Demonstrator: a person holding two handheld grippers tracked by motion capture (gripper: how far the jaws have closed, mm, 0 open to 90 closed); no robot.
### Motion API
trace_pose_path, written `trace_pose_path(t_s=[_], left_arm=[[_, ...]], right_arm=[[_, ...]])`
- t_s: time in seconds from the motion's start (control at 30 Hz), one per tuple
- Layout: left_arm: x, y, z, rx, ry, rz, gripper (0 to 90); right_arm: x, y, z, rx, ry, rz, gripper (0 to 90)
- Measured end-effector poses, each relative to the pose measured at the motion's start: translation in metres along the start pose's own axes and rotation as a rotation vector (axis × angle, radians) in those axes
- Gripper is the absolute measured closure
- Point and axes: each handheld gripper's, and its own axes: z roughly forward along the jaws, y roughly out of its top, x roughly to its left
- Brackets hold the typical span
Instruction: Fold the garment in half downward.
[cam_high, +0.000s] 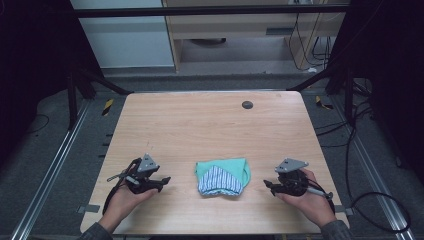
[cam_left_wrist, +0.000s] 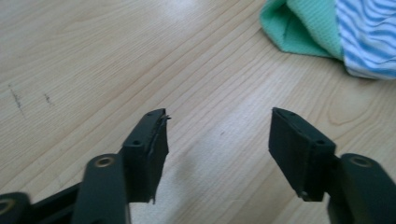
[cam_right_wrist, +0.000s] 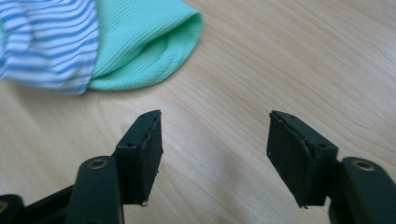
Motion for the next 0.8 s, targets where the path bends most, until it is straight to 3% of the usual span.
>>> trace_pose_path(t_s=[0.13,0.2,0.27,0.43,0.53,0.8], left_arm=[[0.012,0.000,0.007,0.023,0.018,-0.017,23.1],[0.022,0.000,0.012,0.017,0.052,-0.078,14.8],[0.029,0.000,0.015,-0.007,0.065,-0.108,11.6],[0.042,-0.003,0.026,0.006,0.060,-0.118,7.1],[0.051,-0.005,0.031,0.001,0.058,-0.161,6.4],[0.064,0.000,0.041,-0.007,0.084,-0.177,5.8]], right_arm=[[-0.008,0.005,0.011,0.003,-0.018,0.082,24.0],[-0.013,0.007,0.016,0.024,-0.016,0.123,18.5],[-0.019,0.010,0.021,0.031,-0.019,0.151,15.9],[-0.038,0.015,0.035,0.015,-0.026,0.226,9.7],[-0.048,0.018,0.043,0.012,-0.034,0.253,9.0],[-0.063,0.029,0.057,0.004,-0.056,0.268,9.2]])
